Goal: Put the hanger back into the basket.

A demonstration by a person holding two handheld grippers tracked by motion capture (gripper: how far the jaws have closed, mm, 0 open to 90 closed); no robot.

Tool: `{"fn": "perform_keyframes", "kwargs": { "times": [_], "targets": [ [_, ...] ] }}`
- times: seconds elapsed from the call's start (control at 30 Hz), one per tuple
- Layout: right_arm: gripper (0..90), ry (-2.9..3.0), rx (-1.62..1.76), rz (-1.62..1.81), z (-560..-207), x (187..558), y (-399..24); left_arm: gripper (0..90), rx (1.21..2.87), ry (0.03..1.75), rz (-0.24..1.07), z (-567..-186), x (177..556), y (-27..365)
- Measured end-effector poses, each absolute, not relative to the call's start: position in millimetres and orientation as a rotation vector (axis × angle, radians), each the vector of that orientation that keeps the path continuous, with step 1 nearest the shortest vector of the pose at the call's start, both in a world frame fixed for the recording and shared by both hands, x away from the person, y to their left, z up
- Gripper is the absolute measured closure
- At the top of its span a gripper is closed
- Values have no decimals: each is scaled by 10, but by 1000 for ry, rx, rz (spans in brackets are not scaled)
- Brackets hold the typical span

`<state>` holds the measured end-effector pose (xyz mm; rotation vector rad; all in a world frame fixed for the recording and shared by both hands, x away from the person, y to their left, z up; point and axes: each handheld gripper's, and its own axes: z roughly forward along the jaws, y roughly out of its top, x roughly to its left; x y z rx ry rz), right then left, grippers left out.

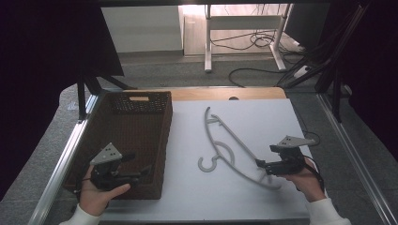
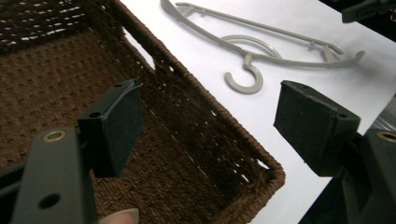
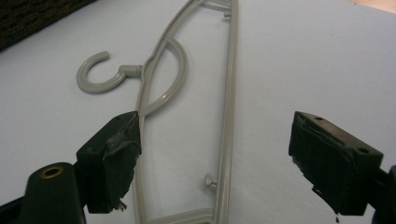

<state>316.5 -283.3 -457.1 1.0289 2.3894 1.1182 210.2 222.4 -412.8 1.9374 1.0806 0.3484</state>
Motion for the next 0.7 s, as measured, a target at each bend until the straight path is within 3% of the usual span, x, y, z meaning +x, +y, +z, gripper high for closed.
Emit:
{"fn": "perform_keyframes", "kwargs": {
  "times": [0.37,0.7],
  "targets": [
    [186,2392,1036,1063,-4550,3159,-2819,234,1925,1069,339,-4123,2074,2222],
    [272,2374,1088,1011,-4440,3123,-2801,233,1926,1084,352,-4130,2074,2242]
  ]
}}
